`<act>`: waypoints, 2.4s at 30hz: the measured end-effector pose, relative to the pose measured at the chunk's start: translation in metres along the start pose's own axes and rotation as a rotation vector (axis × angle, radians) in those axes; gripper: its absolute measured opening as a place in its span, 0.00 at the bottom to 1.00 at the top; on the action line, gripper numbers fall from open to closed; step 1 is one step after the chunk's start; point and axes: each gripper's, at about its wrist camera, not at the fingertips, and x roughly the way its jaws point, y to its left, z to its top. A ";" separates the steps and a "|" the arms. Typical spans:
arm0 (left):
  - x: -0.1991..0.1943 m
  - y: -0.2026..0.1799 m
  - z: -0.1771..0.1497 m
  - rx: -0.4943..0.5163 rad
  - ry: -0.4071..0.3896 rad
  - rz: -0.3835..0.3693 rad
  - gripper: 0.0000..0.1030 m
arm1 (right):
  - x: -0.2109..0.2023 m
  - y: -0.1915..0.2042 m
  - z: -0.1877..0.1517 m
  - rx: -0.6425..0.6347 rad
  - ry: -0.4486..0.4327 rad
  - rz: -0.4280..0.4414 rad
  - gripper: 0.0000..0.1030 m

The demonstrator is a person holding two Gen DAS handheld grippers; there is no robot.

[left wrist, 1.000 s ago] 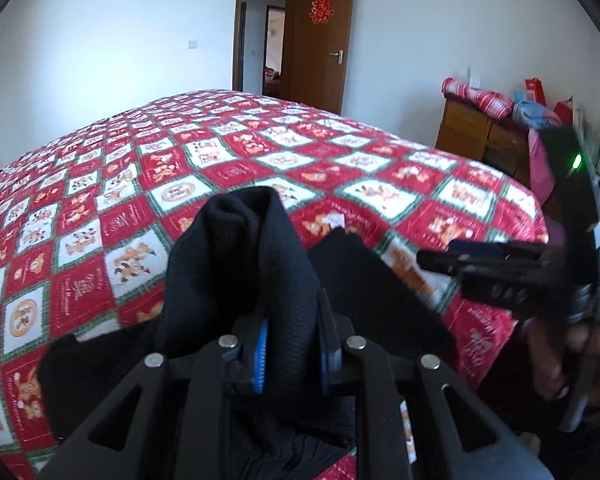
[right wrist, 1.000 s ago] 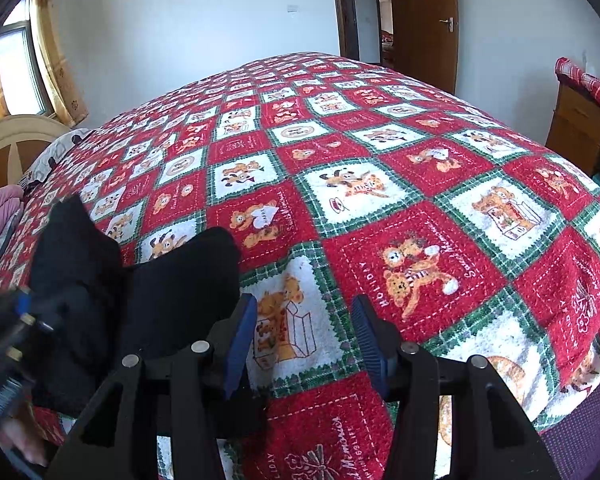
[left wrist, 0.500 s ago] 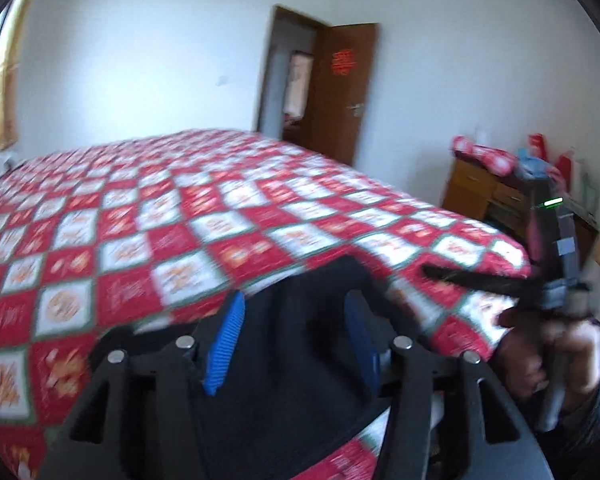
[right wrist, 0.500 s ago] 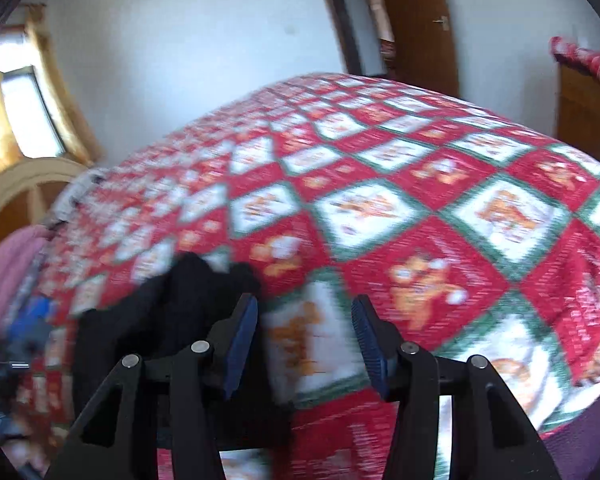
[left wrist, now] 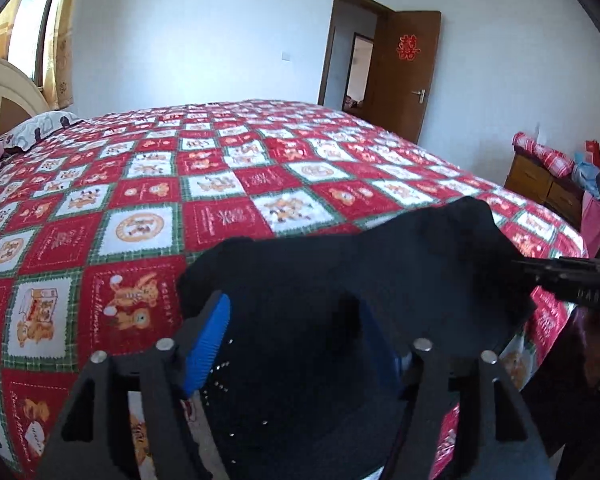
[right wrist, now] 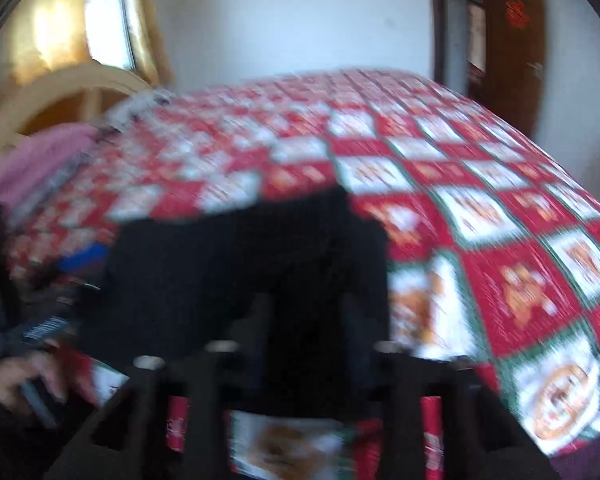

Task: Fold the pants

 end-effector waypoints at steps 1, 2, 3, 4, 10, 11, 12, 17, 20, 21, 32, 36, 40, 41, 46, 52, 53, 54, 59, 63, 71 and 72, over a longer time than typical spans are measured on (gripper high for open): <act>0.002 0.000 -0.002 0.001 0.006 -0.001 0.68 | 0.003 -0.013 -0.003 0.041 0.023 0.012 0.24; 0.003 0.001 -0.004 0.004 0.011 -0.004 0.70 | 0.005 -0.020 -0.004 0.061 0.040 0.024 0.24; 0.005 0.001 -0.006 0.008 0.014 -0.001 0.71 | 0.008 -0.029 -0.004 0.087 0.066 0.026 0.24; 0.005 0.001 -0.007 0.012 0.016 0.002 0.72 | 0.011 -0.033 -0.005 0.098 0.081 0.029 0.24; 0.003 0.000 -0.010 0.018 0.012 0.003 0.75 | 0.016 -0.030 -0.008 0.058 0.136 0.005 0.24; 0.001 0.001 -0.010 0.016 0.009 0.004 0.75 | 0.015 -0.030 -0.008 0.054 0.135 0.005 0.23; -0.003 0.002 -0.009 0.011 -0.004 0.005 0.76 | 0.012 -0.030 -0.008 0.052 0.131 0.010 0.17; -0.010 0.020 -0.012 -0.037 -0.042 0.054 0.96 | -0.006 -0.028 -0.001 0.059 0.097 0.045 0.13; -0.001 0.030 -0.017 -0.074 -0.009 0.063 0.96 | 0.003 -0.032 -0.004 0.060 0.139 0.016 0.14; 0.000 0.034 -0.017 -0.087 -0.006 0.063 0.96 | 0.010 -0.034 -0.007 0.067 0.159 0.011 0.14; 0.004 0.036 -0.003 -0.066 -0.013 0.110 0.96 | -0.012 -0.019 0.011 -0.005 0.052 -0.167 0.29; 0.008 0.030 -0.004 -0.043 0.011 0.114 0.96 | -0.027 -0.009 0.026 -0.008 -0.044 -0.128 0.41; 0.009 0.029 -0.004 -0.044 0.022 0.116 0.97 | -0.019 0.018 0.036 -0.061 -0.064 -0.030 0.43; 0.009 0.030 -0.004 -0.046 0.024 0.117 0.97 | -0.012 0.026 0.038 -0.079 -0.064 -0.002 0.43; 0.011 0.030 -0.005 -0.052 0.032 0.117 0.99 | 0.025 0.027 0.040 -0.047 -0.003 0.009 0.43; 0.013 0.031 -0.007 -0.068 0.038 0.107 1.00 | 0.054 0.003 0.032 0.002 0.066 -0.020 0.43; 0.013 0.030 -0.007 -0.065 0.037 0.108 1.00 | 0.053 0.003 0.032 -0.003 0.063 -0.023 0.43; 0.012 0.030 -0.007 -0.063 0.038 0.109 1.00 | 0.053 0.005 0.032 -0.013 0.064 -0.031 0.43; 0.006 0.029 -0.009 -0.055 0.050 0.097 1.00 | 0.058 0.007 0.030 -0.058 0.075 -0.056 0.44; 0.001 0.025 -0.013 -0.042 0.059 0.082 1.00 | 0.056 0.004 0.032 -0.045 0.082 -0.042 0.44; -0.002 0.023 -0.021 -0.033 0.076 0.058 1.00 | 0.055 0.004 0.027 -0.060 0.099 -0.051 0.44; -0.003 0.024 -0.022 -0.034 0.076 0.056 1.00 | 0.055 0.005 0.028 -0.062 0.106 -0.055 0.44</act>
